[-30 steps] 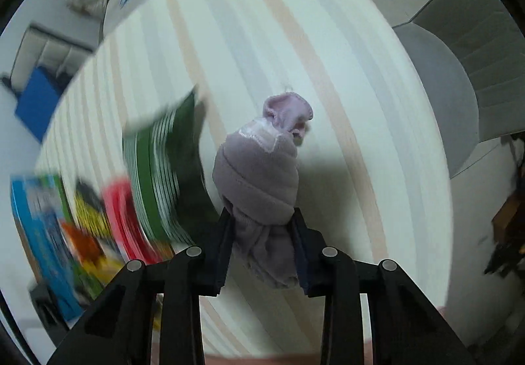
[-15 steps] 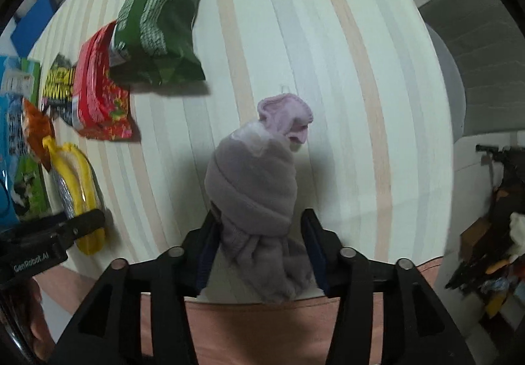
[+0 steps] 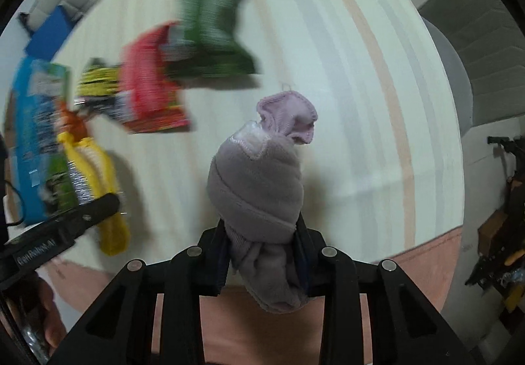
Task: Organize soft objects
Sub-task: 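Carry sponge and sock into the box and open both grippers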
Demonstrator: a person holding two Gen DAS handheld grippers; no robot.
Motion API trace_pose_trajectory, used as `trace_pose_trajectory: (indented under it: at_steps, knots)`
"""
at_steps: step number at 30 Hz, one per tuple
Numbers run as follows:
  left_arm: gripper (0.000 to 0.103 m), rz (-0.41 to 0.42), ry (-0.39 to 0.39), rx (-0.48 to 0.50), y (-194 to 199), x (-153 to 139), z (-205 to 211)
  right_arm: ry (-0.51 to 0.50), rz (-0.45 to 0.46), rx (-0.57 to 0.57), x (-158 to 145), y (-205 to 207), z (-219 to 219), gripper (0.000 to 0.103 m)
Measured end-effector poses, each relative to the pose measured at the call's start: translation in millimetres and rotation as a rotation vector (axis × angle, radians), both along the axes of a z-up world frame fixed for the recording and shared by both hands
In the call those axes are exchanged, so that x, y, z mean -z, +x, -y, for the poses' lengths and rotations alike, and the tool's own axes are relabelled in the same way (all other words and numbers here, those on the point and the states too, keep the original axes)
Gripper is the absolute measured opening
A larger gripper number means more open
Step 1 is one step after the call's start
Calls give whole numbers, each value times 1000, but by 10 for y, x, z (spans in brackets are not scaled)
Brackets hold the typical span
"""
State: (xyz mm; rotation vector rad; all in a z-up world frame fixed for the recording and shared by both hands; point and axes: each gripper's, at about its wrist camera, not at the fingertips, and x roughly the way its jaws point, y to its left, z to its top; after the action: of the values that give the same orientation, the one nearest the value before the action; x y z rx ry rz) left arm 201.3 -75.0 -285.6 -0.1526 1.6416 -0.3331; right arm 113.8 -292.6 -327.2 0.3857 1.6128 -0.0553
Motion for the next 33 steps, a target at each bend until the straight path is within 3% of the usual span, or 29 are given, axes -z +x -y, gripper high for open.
trace_pose_trajectory:
  at_steps: [1, 2, 6, 7, 8, 10, 14, 19, 25, 33]
  knots:
    - [43, 25, -14, 17, -11, -177, -39, 32, 42, -18, -299, 9, -170, 35]
    - [43, 50, -27, 30, -19, -353, -92, 32, 42, -18, -299, 9, -170, 35]
    - [43, 143, -58, 38, -63, -994, -590, 110, 128, -74, -874, 132, -620, 35]
    - [43, 160, -53, 25, -29, -1089, -707, 150, 170, -107, -1159, 214, -914, 35]
    - [43, 175, -53, 12, -45, -1184, -895, 150, 170, -107, -1159, 214, -914, 34]
    - [43, 199, -48, -15, -34, -1395, -1275, 184, 230, -158, -1469, 354, -1485, 34]
    - [43, 241, 16, -58, 50, -1555, -1940, 199, 264, -200, -1662, 540, -1933, 34]
    - [43, 222, 85, -123, 349, -1225, -2675, 139, 280, -281, -1595, 1021, -2850, 34]
    - [43, 136, 136, -177, 807, -714, -3356, 49, 225, -294, -1293, 1471, -3224, 34]
    - [43, 33, 202, -173, 1174, -164, -3606, -50, 158, -262, -705, 1861, -3435, 34]
